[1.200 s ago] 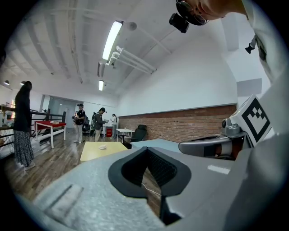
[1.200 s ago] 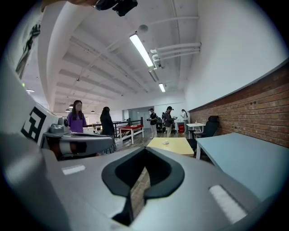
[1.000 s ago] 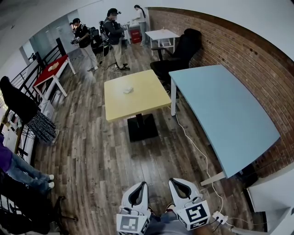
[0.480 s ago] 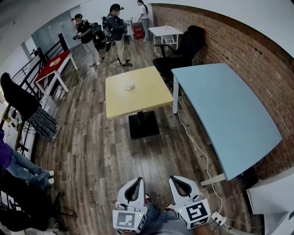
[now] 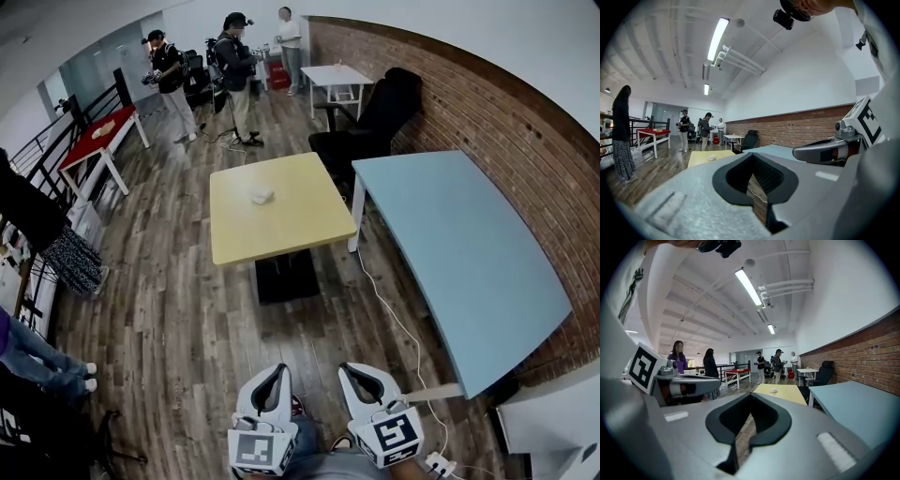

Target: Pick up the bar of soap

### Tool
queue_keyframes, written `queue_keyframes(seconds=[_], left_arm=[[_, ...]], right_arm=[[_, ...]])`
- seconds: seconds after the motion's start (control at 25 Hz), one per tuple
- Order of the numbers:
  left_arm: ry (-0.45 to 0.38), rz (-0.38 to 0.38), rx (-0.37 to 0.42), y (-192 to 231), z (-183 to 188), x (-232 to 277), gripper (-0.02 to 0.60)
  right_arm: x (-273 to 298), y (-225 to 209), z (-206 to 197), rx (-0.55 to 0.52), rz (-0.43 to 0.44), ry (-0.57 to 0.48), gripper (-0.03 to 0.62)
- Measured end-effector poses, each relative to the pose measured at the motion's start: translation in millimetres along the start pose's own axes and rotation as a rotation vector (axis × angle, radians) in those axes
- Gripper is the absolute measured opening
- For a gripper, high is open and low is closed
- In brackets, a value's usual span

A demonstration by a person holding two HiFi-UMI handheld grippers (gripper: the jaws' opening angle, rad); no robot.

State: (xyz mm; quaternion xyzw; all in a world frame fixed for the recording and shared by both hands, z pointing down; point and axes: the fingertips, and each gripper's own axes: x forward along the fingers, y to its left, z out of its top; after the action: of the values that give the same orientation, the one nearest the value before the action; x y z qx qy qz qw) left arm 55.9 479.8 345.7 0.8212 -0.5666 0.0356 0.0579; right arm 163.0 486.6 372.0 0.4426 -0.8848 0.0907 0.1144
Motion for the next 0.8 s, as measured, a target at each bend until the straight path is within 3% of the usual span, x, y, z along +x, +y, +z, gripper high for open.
queue_keyframes(seconds=[0.48,0.8], left_arm=[[-0.025,-0.01,0.006,124,29,91,0.002],[-0.037,-0.052,-0.016,165,31,124,0.002]], right_arm=[[151,-2,44,-0.049,0.015,0.019,0.003],[202,-2,60,-0.065,-0.001,0.03,0.003]])
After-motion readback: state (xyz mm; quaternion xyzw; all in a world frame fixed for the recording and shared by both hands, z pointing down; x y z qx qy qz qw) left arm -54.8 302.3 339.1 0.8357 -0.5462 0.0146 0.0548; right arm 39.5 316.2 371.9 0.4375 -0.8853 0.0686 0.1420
